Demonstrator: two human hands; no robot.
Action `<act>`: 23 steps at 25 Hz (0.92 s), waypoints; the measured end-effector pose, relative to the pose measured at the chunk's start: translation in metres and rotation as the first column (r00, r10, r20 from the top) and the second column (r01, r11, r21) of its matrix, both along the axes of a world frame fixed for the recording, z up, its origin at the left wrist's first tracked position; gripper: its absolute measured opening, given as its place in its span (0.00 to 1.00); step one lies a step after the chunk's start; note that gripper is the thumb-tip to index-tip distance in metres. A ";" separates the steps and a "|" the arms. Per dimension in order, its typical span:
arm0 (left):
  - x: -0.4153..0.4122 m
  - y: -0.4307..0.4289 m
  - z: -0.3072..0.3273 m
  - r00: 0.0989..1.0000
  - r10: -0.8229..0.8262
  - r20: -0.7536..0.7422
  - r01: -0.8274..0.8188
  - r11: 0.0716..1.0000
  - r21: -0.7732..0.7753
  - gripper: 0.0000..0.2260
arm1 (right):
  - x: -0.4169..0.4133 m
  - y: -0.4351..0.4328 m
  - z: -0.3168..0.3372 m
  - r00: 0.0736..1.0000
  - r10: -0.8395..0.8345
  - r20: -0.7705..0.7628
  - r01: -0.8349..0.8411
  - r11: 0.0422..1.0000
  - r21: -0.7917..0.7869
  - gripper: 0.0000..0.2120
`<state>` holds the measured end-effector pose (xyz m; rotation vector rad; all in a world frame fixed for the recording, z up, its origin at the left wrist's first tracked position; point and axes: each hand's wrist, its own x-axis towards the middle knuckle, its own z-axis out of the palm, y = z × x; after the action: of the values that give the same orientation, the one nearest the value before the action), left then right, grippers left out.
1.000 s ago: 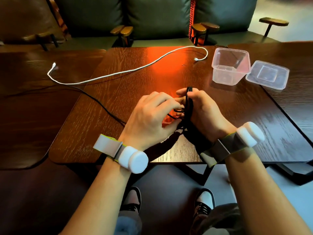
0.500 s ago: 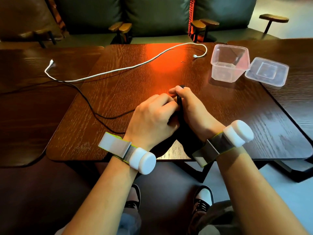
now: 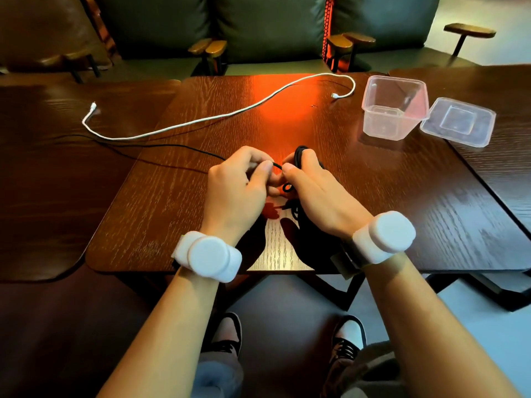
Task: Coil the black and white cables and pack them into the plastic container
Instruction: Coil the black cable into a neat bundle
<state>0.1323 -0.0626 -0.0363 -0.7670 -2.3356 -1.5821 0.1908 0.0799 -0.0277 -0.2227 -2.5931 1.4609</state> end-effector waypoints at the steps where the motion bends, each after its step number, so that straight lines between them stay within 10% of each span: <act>1: -0.003 -0.001 0.000 0.997 -0.005 0.082 0.002 0.999 0.045 0.07 | 0.000 0.001 0.000 1.000 0.013 -0.001 -0.013 1.000 0.011 0.12; 6: -0.016 -0.011 -0.002 0.960 0.017 0.280 -0.040 0.996 0.078 0.07 | 0.002 0.007 0.005 0.989 0.144 0.020 -0.145 0.984 0.101 0.11; 12: -0.018 -0.020 -0.005 0.920 -0.097 -0.380 -0.051 0.930 -0.363 0.10 | 0.007 0.020 0.005 0.978 0.210 -0.001 -0.206 0.957 0.202 0.15; 16: -0.017 -0.019 -0.008 0.819 -0.285 -0.497 -0.028 0.846 -0.532 0.21 | 0.007 0.023 0.003 0.978 0.207 -0.028 -0.196 0.957 0.214 0.13; 23: -0.016 -0.012 -0.005 0.732 -0.236 -0.639 -0.096 0.893 -0.439 0.11 | 0.007 0.023 0.000 0.980 0.194 -0.047 -0.189 0.978 0.087 0.15</act>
<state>0.1163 -0.0749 -0.0411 -1.2877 -2.0882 -0.5657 0.1978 0.1024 -0.0274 0.0800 -2.6853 1.3914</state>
